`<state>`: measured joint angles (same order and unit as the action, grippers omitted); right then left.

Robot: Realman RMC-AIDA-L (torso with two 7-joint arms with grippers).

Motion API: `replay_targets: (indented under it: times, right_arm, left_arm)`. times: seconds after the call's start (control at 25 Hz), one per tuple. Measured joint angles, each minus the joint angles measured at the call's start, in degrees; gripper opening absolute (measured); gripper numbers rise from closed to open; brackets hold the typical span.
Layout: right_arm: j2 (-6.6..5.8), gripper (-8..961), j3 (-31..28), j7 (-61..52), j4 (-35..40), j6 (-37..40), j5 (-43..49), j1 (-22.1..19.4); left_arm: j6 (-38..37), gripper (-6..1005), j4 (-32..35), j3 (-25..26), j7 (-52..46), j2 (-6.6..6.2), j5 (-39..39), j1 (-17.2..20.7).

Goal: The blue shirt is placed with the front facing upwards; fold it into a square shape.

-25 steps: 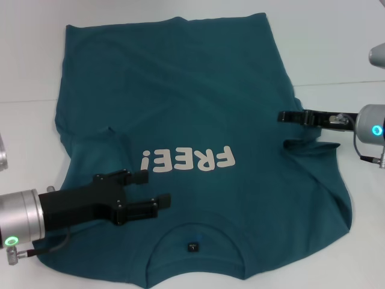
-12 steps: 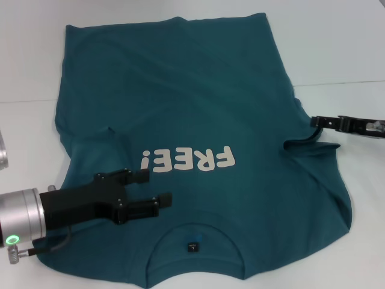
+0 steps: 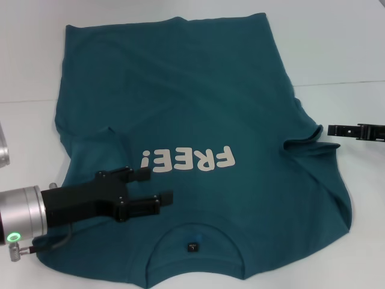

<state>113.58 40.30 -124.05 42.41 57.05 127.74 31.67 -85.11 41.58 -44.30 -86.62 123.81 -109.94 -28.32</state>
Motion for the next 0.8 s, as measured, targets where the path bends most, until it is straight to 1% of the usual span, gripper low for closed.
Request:
replay_targets:
  times: [0.2, 0.32, 0.52, 0.72, 0.8]
  right_arm:
    - [-1.96, 913, 0.2, 5.9, 0.7, 3.8, 0.4, 0.1]
    - [-2.59, 913, 0.3, 9.9, 0.7, 4.7, 1.9, 0.4]
    - [-2.43, 914, 0.3, 15.3, 0.7, 4.5, 6.4, 0.7]
    - [-2.19, 915, 0.3, 18.5, 0.7, 4.4, 6.8, 0.6]
    - [-1.89, 914, 0.3, 19.7, 0.7, 4.1, 6.8, 0.7]
  left_arm:
    - [0.0, 874, -0.1, -0.1, 0.0, -0.04, 0.0, -0.1]
    - [0.0, 874, -0.2, -0.2, 0.0, 0.02, 0.0, -0.2]
    - [0.0, 874, -0.2, -0.4, 0.0, 0.17, 0.0, -0.2]
    - [-0.4, 874, -0.4, -0.3, 0.0, 0.26, 0.0, -0.2]
    - [-0.4, 875, -0.4, -0.4, 0.0, 0.29, 0.0, -0.1]
